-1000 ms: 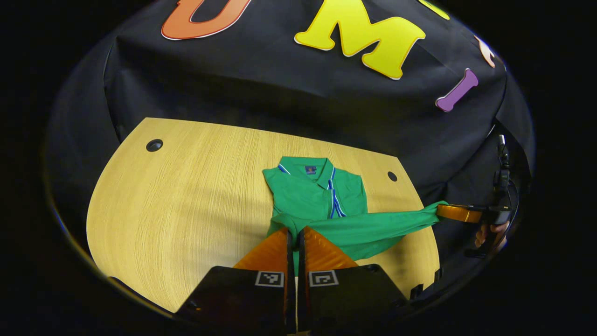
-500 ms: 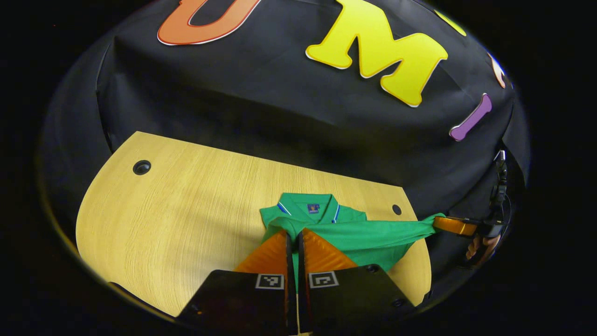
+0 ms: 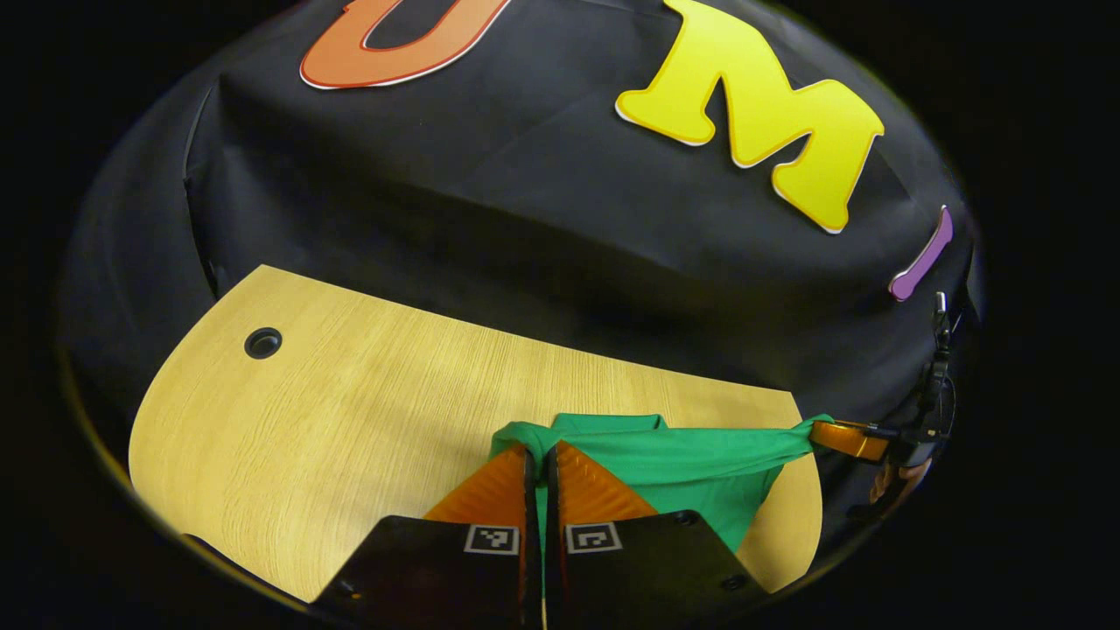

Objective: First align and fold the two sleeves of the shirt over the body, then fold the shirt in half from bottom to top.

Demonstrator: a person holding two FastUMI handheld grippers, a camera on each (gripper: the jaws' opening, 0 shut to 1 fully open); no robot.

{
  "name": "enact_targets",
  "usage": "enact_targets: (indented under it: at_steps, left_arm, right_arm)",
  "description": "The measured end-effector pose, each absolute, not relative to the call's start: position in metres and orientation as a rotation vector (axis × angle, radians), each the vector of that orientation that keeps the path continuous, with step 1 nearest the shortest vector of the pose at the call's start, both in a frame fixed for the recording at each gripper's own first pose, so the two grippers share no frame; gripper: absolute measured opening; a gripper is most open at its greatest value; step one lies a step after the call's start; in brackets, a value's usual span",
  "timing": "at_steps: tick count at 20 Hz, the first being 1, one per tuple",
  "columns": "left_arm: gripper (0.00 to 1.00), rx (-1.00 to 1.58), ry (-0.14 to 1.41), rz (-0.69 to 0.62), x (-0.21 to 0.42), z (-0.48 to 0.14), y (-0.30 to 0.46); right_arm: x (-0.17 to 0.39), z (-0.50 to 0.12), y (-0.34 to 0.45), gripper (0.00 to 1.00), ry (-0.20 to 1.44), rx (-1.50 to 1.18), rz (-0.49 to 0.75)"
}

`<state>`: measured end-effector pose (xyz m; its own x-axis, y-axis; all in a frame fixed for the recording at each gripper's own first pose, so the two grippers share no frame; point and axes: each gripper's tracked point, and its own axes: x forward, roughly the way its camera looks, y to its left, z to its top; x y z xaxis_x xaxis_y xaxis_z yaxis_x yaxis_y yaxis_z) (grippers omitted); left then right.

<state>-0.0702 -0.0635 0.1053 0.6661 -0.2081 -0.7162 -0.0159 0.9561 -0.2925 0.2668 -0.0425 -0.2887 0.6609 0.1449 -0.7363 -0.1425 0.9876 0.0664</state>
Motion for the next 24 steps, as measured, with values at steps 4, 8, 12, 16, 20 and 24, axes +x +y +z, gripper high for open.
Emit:
enact_targets:
  at_steps: [4, 8, 12, 16, 20, 24]
  left_arm:
    - [0.11, -0.308, 0.841, -0.068, -0.060, 0.081, -0.066]
    - [0.39, -0.229, 0.875, -0.041, -0.057, 0.058, -0.064]
    - [1.00, -0.113, 0.849, -0.019, -0.070, 0.064, -0.061]
    - [1.00, -0.096, 0.770, -0.019, -0.080, 0.091, -0.071]
    - [1.00, -0.082, 0.634, -0.005, -0.091, 0.157, -0.075]
    - [1.00, -0.041, 0.481, -0.032, -0.111, 0.237, -0.081]
  right_arm:
    - [0.279, -0.317, -0.042, 0.00, 0.845, 0.038, 0.138]
    - [0.269, -0.346, -0.042, 0.12, 0.882, 0.060, 0.117]
    - [0.249, -0.357, -0.041, 0.65, 0.876, 0.073, 0.104]
    - [0.233, -0.332, -0.045, 0.98, 0.799, 0.091, 0.070]
    - [0.215, -0.272, -0.046, 0.96, 0.665, 0.076, 0.054]
    - [0.187, -0.190, -0.040, 0.96, 0.494, 0.042, 0.046]
